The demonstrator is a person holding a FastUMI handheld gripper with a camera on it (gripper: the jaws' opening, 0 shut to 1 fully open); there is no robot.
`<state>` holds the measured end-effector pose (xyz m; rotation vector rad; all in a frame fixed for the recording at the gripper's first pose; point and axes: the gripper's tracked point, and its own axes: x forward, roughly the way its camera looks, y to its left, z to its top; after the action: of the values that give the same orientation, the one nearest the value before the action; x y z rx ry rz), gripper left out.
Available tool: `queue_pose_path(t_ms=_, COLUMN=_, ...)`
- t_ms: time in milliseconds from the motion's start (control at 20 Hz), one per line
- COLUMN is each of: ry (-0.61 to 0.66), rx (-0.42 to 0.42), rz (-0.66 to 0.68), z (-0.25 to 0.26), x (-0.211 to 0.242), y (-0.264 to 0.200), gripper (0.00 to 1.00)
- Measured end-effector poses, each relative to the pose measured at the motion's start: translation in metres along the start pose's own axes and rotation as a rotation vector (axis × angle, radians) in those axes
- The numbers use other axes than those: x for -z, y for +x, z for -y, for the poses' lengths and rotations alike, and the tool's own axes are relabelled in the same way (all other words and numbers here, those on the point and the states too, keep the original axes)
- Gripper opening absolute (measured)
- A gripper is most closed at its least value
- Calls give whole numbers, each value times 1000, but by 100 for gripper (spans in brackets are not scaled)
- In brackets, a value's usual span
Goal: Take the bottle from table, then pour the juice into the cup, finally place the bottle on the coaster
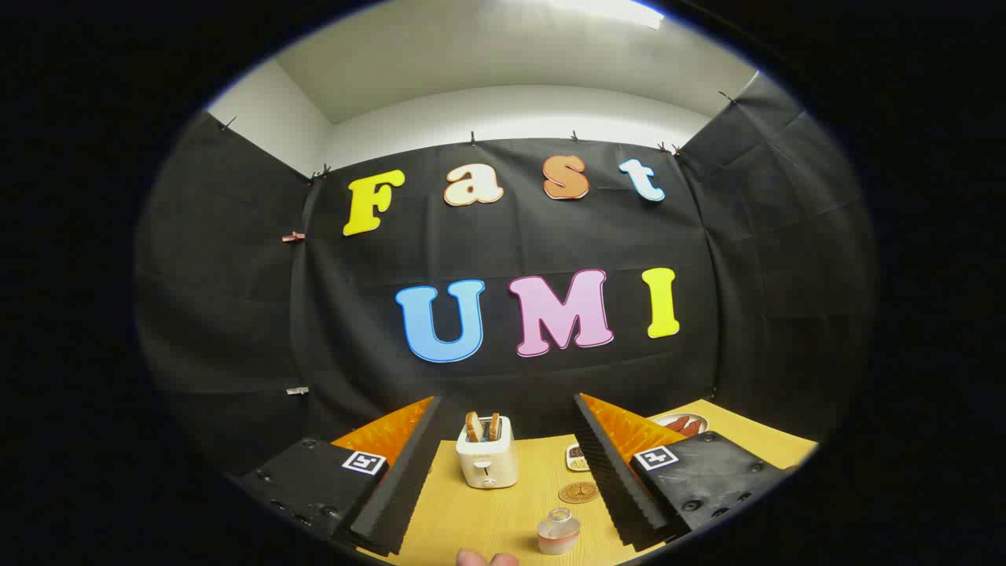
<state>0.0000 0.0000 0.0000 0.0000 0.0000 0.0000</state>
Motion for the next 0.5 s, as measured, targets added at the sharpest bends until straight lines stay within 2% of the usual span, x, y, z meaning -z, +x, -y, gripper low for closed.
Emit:
queue_pose_path(t_ms=200, ry=7, rx=7, rz=3, z=-10, x=-5, y=1, gripper=98)
queue_pose_path(t_ms=500, ry=8, rx=-34, rz=-10, z=-16, x=4, y=-1, gripper=98)
